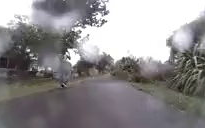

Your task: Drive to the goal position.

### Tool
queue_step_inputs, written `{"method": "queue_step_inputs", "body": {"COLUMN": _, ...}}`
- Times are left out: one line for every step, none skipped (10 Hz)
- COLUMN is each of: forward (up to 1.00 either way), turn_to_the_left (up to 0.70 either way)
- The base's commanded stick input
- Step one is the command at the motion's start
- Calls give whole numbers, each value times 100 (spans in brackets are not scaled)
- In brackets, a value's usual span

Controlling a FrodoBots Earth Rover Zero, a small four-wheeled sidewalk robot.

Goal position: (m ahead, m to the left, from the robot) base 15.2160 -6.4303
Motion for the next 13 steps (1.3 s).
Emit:
{"method": "queue_step_inputs", "body": {"forward": 85, "turn_to_the_left": 0}}
{"method": "queue_step_inputs", "body": {"forward": 85, "turn_to_the_left": 0}}
{"method": "queue_step_inputs", "body": {"forward": 85, "turn_to_the_left": 0}}
{"method": "queue_step_inputs", "body": {"forward": 85, "turn_to_the_left": 0}}
{"method": "queue_step_inputs", "body": {"forward": 85, "turn_to_the_left": 0}}
{"method": "queue_step_inputs", "body": {"forward": 85, "turn_to_the_left": 0}}
{"method": "queue_step_inputs", "body": {"forward": 85, "turn_to_the_left": 0}}
{"method": "queue_step_inputs", "body": {"forward": 85, "turn_to_the_left": 0}}
{"method": "queue_step_inputs", "body": {"forward": 85, "turn_to_the_left": 0}}
{"method": "queue_step_inputs", "body": {"forward": 85, "turn_to_the_left": 0}}
{"method": "queue_step_inputs", "body": {"forward": 85, "turn_to_the_left": 0}}
{"method": "queue_step_inputs", "body": {"forward": 85, "turn_to_the_left": 0}}
{"method": "queue_step_inputs", "body": {"forward": 85, "turn_to_the_left": 0}}
